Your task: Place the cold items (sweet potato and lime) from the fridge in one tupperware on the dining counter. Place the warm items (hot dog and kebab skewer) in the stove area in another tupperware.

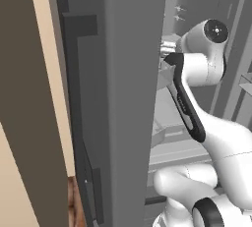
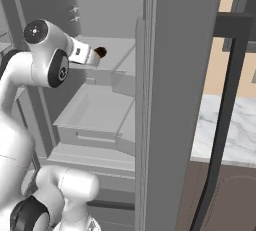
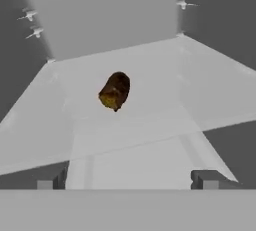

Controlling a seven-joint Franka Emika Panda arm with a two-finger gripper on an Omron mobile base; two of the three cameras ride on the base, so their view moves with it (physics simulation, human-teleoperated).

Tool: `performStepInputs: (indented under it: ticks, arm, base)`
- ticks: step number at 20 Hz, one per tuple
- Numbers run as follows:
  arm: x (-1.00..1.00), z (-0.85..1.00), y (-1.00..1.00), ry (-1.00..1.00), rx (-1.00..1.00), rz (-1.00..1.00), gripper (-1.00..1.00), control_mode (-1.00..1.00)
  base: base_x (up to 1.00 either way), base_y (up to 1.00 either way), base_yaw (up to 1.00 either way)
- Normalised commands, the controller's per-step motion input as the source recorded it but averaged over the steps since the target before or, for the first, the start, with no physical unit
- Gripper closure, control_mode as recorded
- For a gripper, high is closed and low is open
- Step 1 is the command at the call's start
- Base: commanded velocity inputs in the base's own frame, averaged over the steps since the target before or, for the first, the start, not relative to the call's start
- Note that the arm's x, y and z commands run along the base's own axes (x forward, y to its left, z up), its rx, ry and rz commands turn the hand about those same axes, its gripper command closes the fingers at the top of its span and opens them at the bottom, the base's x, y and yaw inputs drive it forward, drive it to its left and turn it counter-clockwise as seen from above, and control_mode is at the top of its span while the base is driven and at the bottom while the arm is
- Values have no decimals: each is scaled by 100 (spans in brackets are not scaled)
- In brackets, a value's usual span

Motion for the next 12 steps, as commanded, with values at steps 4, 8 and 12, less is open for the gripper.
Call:
performStepInputs:
  ticks: [4,8,12]
  arm:
    - [71,0,0,4,5,3,-100,-100]
    - [49,-17,0,0,0,1,-100,-100]
    - [44,-22,0,0,0,0,-100,-100]
  base:
    - [0,0,0]
    - [0,0,0]
    - [0,0,0]
